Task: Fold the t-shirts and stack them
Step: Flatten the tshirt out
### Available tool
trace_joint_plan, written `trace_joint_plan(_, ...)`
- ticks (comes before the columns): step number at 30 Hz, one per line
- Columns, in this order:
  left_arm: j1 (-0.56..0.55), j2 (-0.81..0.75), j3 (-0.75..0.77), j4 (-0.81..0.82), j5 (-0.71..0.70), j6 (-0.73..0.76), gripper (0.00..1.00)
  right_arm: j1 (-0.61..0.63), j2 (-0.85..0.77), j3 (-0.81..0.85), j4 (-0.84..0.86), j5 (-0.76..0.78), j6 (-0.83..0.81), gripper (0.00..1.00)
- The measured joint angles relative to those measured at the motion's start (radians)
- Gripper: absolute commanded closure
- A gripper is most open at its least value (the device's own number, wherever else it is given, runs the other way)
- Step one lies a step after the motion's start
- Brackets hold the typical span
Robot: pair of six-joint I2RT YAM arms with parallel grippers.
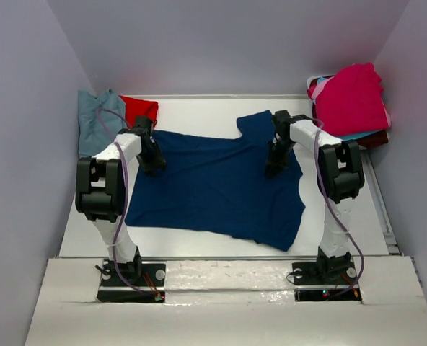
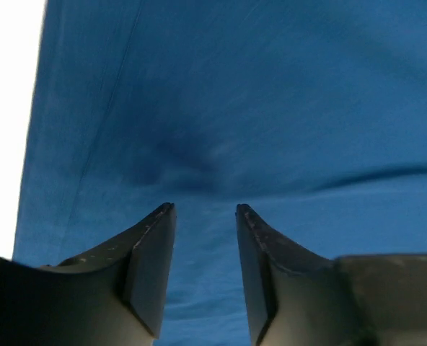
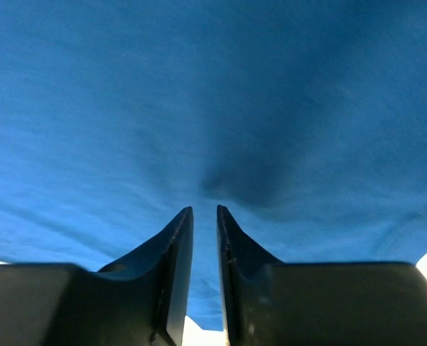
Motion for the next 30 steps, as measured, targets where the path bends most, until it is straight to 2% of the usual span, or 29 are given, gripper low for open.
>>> trace_joint_plan(4, 0.004, -0.006, -0.093, 0.003, 0.002, -0.003, 0.61, -0.008, -0.04, -0.074, 0.006, 0.014, 0.011, 0.82)
trace_joint_plan(12, 0.003, -0.058, -0.121, 0.033, 0.002, -0.002, 0.63, 0.026, -0.165, -0.188, 0.034, 0.019, 0.035, 0.82)
trace_joint_plan(20, 0.003, -0.064, -0.129, 0.038, 0.002, -0.001, 0.64, 0.051, -0.221, -0.314, 0.039, 0.009, 0.051, 0.82)
trace_joint_plan(30, 0.003, -0.072, -0.164, 0.044, 0.0, 0.005, 0.64, 0.051, -0.322, -0.414, 0.023, 0.072, 0.092, 0.82)
